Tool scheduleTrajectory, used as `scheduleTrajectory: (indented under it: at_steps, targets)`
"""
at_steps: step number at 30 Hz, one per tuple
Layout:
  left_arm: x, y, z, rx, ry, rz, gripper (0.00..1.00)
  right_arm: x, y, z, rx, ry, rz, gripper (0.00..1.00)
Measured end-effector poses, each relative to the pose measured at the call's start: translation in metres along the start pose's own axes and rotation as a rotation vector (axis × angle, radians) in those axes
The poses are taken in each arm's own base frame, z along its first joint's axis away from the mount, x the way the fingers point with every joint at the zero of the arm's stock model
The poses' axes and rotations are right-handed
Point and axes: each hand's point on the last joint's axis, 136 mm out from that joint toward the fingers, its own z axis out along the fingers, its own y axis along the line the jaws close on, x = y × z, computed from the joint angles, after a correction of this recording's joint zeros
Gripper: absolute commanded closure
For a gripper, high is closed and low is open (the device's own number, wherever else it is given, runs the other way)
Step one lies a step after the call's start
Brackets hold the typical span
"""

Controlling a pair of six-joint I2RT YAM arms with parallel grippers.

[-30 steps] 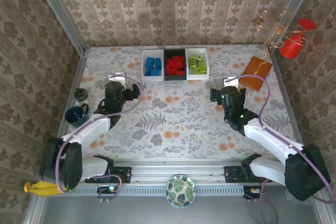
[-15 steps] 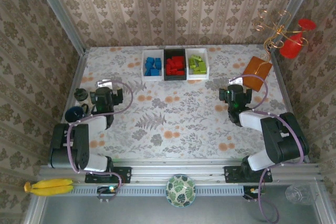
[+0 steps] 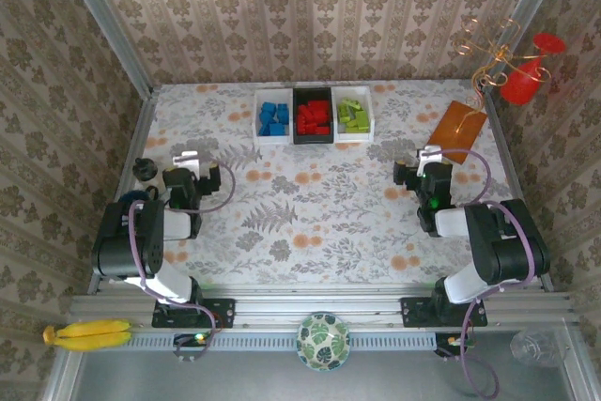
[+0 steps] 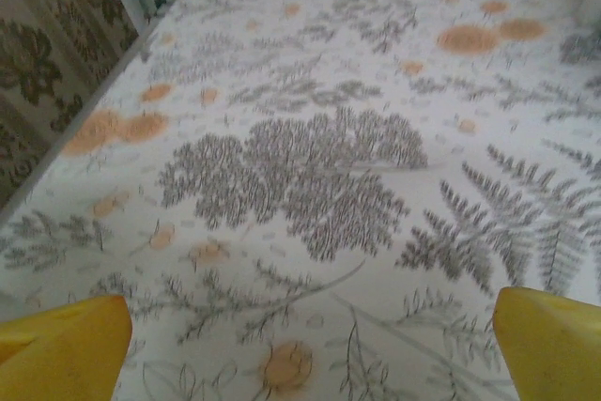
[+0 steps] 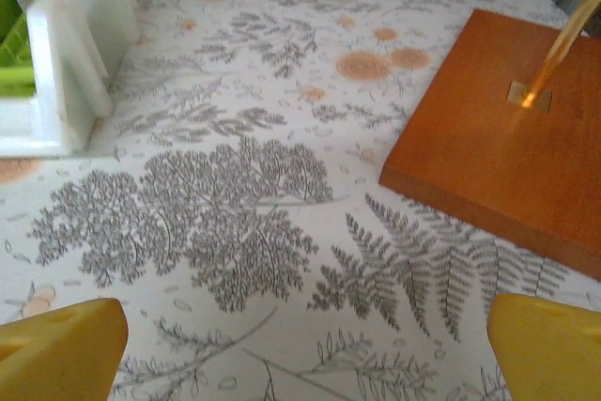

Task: Sort the legos into containers by color
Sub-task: Reset both arms

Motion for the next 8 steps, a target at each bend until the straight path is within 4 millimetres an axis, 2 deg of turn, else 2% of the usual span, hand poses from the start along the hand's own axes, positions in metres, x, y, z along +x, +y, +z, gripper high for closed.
scheduleTrajectory:
  at_steps: [8]
  targets:
    - [-0.0033,-0.0005,0.0006,-0.005,-0.009,0.008,0.00,-0.0047,0.0028,0.0005,-0.018,-0.015,0.004,0.00]
